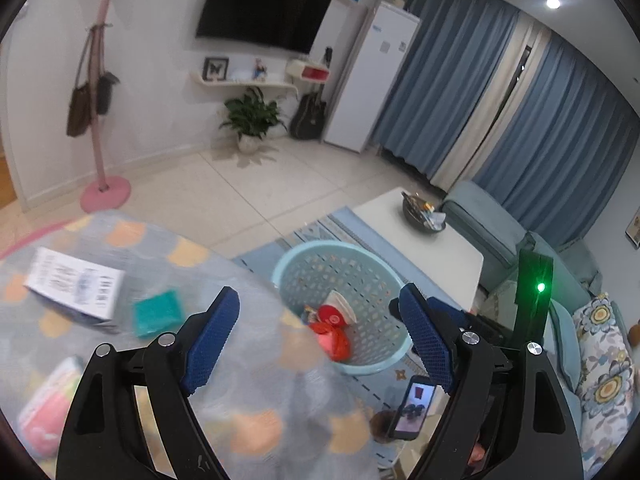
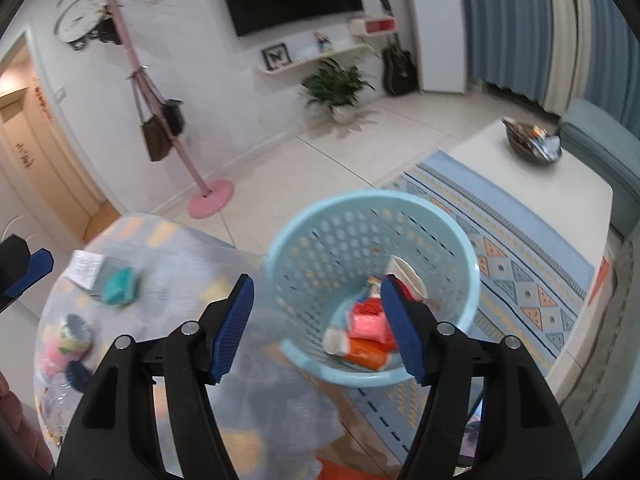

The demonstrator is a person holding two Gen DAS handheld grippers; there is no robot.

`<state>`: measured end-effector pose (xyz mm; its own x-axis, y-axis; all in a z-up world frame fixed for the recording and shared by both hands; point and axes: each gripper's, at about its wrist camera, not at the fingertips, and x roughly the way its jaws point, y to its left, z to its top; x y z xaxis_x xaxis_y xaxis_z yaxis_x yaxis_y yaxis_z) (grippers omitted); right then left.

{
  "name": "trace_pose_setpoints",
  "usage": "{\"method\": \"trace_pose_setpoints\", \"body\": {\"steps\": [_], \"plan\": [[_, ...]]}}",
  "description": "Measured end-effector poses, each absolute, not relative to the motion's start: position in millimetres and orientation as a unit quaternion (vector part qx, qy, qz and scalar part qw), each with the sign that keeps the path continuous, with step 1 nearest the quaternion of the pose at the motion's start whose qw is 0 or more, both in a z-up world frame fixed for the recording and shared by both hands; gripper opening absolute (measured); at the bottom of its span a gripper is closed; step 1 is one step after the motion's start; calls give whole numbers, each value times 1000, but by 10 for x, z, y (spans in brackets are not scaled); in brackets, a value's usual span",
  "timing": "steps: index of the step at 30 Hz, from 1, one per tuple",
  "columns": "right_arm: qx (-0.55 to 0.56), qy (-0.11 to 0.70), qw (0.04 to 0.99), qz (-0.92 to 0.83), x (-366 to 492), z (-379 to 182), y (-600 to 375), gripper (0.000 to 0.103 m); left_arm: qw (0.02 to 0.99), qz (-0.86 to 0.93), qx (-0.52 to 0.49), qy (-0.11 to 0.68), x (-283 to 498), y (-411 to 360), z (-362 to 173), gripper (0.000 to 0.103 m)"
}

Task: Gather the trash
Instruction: 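Release the pink sponge and red-white cup into the blue basket, then grasp the pink drink bottle with the left tool while the right tool grasps the teal cup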

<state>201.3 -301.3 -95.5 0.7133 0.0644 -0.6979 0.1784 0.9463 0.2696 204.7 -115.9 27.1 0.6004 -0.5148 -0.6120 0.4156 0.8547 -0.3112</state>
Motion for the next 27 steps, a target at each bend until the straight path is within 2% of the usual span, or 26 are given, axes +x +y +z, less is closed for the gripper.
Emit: {"method": "trace_pose_setpoints", "body": {"steps": [2,6,12,20,27], "plan": [[149,366,919,-15,1970,-821,-2839,63,901,-250,-67,349,1916,-952,352,80],[131,346,929,16,1910,-621,-2530,74,914,-228,-72,329,1738,-541,441,80],[100,323,939,65,1859,-398,-2050,77,930,-171,-57,320,1596,143,406,86],[61,324,939,103,2044,-425,-1472,77,924,-98,6,369,1687,931,-43,86],[44,347,929,119,2298,-600,-1164,77,900,-137,27,413,1848,1124,-389,83]]}}
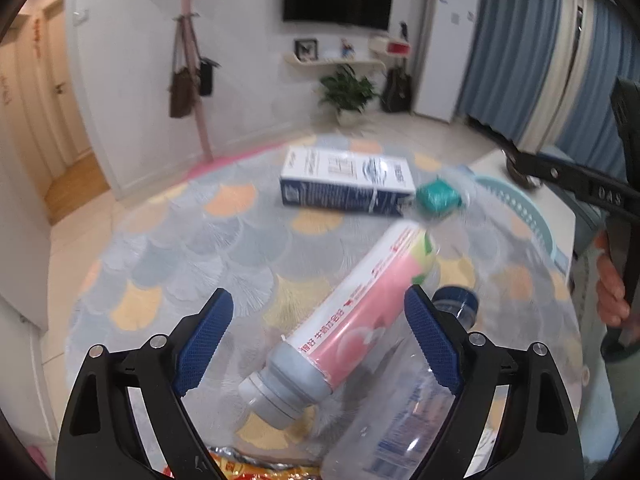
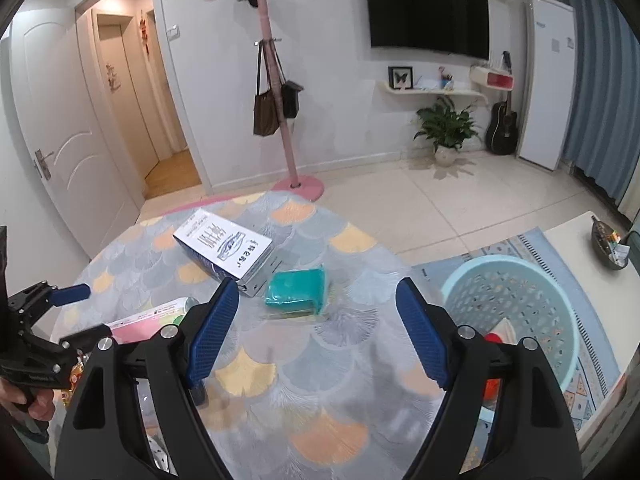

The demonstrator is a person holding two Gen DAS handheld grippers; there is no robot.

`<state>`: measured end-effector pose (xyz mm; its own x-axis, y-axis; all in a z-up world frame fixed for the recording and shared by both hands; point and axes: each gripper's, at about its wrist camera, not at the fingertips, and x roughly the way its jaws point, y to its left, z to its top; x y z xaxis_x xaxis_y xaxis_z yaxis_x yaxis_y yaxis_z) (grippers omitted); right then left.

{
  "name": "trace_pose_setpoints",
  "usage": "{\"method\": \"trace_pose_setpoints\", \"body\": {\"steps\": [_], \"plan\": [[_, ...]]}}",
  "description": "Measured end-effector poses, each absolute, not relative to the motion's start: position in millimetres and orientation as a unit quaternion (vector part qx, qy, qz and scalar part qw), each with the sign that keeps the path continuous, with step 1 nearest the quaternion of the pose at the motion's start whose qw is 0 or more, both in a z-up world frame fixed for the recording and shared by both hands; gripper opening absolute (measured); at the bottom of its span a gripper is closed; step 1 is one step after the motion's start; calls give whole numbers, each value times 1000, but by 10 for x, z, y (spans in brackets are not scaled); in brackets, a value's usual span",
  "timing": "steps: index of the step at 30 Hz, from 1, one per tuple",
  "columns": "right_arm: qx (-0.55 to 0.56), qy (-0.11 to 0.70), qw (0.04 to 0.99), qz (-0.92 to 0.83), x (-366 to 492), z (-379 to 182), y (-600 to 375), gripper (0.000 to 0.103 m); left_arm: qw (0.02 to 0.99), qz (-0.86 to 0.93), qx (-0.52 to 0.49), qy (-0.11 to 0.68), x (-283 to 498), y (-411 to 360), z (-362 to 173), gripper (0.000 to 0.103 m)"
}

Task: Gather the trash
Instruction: 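Grasp the pink drink bottle with the left tool while the right tool grasps the teal cup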

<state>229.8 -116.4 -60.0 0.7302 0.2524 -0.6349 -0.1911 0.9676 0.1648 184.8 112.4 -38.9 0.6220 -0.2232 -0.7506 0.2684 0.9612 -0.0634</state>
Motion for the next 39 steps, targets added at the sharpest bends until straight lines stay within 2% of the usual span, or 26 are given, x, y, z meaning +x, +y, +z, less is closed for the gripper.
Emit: {"method": "trace_pose_setpoints", "body": {"steps": [6,11,18,21,23,28,29,31,32,33,39], "plan": [[47,376,917,122,2479,-794,-1101,77,867,-188,35,459,1927,950,-605,81],[51,387,912,121,2591,-915,-1064,77,857,-197,43,474,1963,832,-709,76],[37,402,907,123,2736,-1070,-920,77,852,-188,41,486,2037,747,-775,74],[31,407,905,122,2801,-1125,-862,77,851,-184,36,490,2044,751,-790,68],[28,413,902,120,2868,-1168,-826,77,846,-185,29,499,2051,764,-802,59],[23,430,895,119,2972,-1281,-783,76,853,-168,9,494,2030,843,-770,51],[24,431,894,119,2984,-1293,-783,73,856,-166,2,490,2008,872,-762,50],[25,433,893,121,2995,-1317,-781,62,860,-165,-7,483,1982,903,-731,49],[25,437,891,123,3006,-1337,-781,53,863,-165,-14,478,1971,925,-703,49],[23,437,890,124,3005,-1348,-774,50,864,-165,-18,475,1964,932,-688,49],[25,413,902,126,2879,-1202,-839,46,879,-164,-39,445,1940,946,-441,48]]}}
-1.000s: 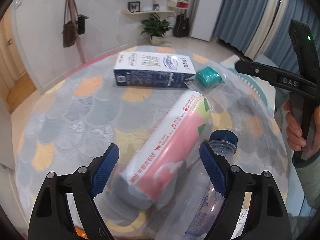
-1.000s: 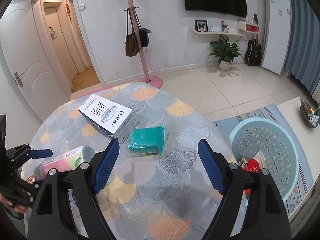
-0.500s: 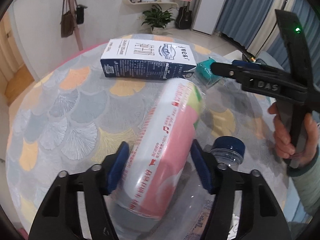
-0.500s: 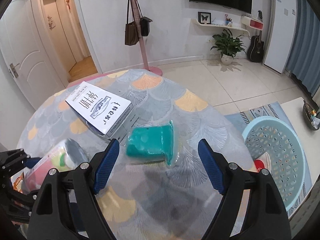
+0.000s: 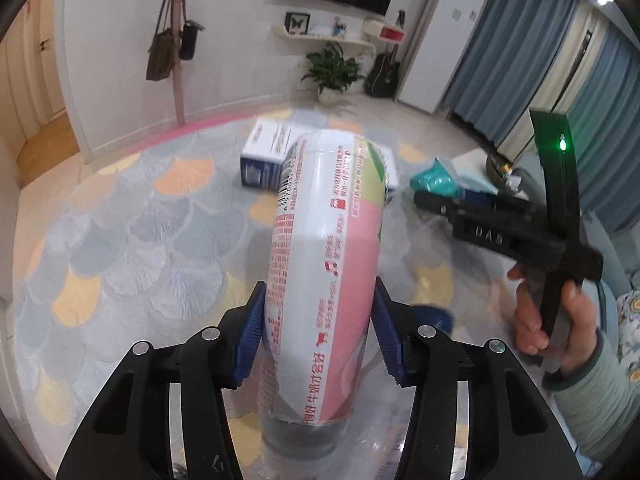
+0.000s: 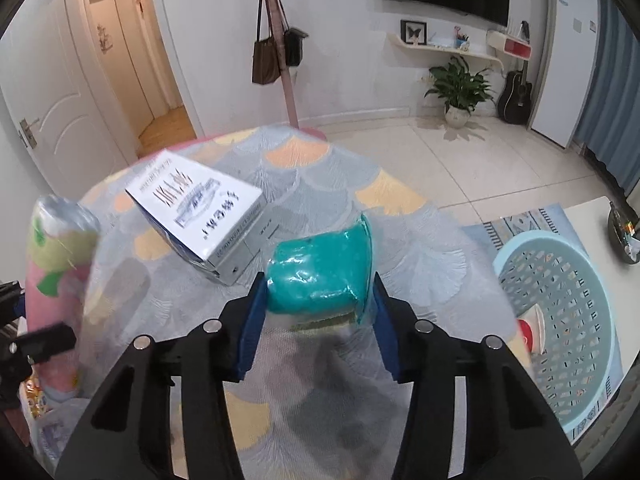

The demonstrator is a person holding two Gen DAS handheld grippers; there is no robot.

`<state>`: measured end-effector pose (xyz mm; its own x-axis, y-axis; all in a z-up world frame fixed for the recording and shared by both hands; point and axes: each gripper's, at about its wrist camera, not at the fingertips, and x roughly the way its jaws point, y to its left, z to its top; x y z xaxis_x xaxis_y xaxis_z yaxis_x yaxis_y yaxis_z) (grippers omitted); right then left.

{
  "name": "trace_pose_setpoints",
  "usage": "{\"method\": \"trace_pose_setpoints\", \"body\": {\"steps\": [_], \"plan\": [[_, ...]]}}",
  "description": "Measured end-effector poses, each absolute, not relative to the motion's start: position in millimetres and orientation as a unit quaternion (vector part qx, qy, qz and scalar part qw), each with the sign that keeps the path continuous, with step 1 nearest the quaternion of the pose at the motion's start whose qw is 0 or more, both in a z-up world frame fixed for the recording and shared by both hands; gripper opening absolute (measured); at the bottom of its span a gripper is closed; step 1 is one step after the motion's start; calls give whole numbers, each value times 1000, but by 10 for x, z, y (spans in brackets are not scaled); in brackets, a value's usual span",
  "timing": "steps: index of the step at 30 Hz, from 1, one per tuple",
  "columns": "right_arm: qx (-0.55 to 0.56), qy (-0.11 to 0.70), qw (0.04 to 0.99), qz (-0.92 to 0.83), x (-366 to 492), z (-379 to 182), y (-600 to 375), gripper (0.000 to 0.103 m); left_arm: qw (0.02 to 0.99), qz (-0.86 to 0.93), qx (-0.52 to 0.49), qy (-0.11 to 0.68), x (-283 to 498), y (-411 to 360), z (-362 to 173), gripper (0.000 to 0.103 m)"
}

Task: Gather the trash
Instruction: 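Grasp the pink drink bottle with the left tool while the right tool grasps the teal cup, then carry the pink bottle and teal cup over the blue basket and open both tools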

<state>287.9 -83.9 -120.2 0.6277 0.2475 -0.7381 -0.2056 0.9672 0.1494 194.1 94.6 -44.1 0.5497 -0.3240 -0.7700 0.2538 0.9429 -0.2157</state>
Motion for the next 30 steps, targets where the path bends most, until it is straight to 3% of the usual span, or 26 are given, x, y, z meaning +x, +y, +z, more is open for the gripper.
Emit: {"method": "trace_pose_setpoints", "body": {"steps": [17,30], "plan": [[70,273,959,39,2371,-224,-1959,45,913,-217,-48,341,2016,2,464,47],[108,320,940,-48,2499,-703,-3010,45,889,-279,-61,359,2522,-1285,373,47]]}}
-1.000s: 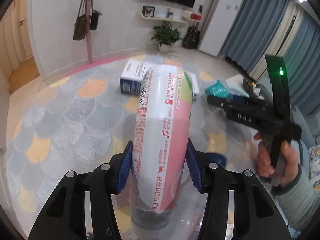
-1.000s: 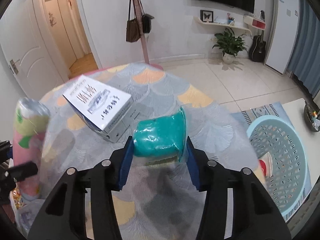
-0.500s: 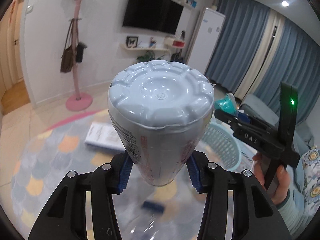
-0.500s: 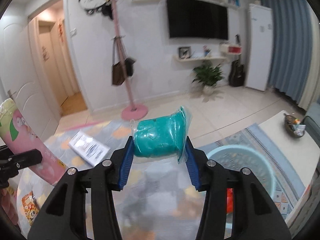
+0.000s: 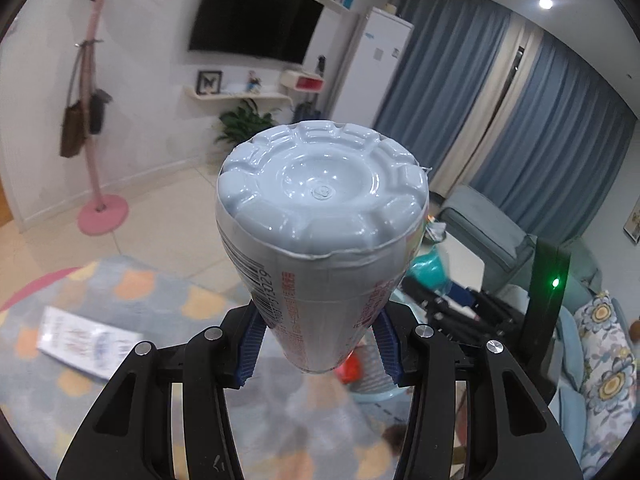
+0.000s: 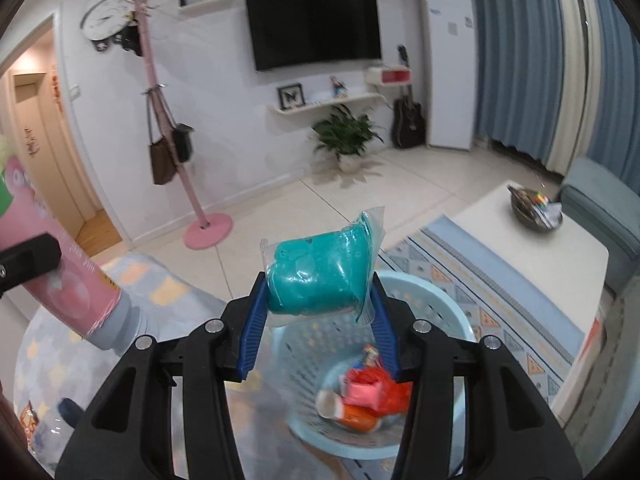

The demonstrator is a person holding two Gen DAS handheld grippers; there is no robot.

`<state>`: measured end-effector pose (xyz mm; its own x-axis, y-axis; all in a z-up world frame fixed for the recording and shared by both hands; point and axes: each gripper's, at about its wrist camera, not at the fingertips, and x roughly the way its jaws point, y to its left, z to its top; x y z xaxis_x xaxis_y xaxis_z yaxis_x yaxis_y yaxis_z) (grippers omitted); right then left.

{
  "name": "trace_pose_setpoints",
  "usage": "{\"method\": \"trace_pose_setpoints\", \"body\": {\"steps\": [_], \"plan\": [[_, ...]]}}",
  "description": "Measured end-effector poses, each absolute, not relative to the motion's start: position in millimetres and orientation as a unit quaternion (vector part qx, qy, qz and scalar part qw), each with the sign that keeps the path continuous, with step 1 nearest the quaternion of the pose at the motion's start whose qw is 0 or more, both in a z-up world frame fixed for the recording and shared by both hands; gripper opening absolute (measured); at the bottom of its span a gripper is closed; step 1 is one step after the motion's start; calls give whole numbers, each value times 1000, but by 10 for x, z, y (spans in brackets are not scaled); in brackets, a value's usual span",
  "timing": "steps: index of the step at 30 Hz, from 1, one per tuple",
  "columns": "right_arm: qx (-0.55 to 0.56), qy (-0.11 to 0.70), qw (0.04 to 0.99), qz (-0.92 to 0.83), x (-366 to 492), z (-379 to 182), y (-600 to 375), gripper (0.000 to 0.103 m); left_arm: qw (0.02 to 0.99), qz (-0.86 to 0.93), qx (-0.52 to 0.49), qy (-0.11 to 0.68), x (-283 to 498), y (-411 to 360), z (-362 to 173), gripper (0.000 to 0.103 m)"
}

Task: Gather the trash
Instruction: 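Carry the pink bottle and teal cup over the blue basket and open both tools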

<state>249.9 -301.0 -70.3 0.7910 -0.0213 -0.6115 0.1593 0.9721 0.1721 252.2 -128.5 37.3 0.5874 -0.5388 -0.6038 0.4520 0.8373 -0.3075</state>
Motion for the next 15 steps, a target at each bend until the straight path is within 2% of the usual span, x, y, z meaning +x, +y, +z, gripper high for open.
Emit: {"method": "trace_pose_setpoints", "body": {"steps": [10,15], "plan": [[159,392,903,-77,2585,-1283,-3518,45,862,-292,-47,412,2745,-1958,-149,47],[157,460,869,-93,2711,-1616,-3605,46,847,-297,-20,440,2833,-2174,-364,47]]}}
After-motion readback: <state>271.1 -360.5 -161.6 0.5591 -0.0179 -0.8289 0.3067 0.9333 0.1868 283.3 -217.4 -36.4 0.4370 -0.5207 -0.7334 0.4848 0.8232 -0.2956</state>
